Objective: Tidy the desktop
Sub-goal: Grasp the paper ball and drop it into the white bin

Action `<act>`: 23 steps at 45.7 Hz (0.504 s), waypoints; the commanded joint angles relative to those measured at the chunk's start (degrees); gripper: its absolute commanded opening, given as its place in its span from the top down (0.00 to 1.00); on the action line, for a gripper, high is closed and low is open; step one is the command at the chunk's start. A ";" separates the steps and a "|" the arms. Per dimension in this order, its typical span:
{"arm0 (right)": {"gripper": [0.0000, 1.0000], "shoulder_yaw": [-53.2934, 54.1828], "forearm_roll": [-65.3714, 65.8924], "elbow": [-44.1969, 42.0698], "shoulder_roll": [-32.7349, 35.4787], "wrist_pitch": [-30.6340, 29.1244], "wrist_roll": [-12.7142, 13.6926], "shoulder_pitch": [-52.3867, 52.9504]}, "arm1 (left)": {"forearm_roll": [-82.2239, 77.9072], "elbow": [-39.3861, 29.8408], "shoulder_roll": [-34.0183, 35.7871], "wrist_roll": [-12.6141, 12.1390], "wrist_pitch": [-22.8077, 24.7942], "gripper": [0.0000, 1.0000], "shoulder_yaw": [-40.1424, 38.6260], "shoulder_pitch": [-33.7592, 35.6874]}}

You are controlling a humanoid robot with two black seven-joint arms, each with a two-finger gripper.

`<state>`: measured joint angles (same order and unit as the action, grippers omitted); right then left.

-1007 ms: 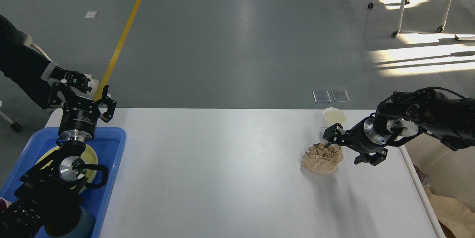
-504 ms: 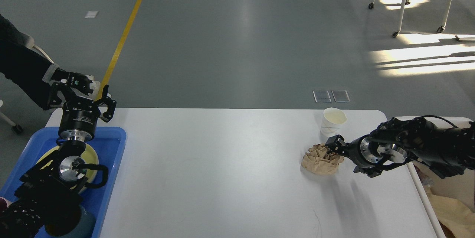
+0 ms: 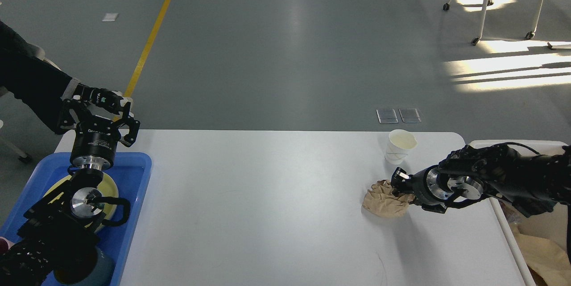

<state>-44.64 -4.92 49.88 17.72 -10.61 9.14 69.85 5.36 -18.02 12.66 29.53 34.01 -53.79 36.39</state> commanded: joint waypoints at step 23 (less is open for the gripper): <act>1.00 -5.27 -0.18 17.71 20.33 -11.44 0.09 31.73 | 0.00 0.00 0.00 0.00 0.00 0.03 0.00 0.00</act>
<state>-47.48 -5.10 66.21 33.75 -18.05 9.23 91.80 5.36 -18.02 12.66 29.53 34.01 -53.79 36.39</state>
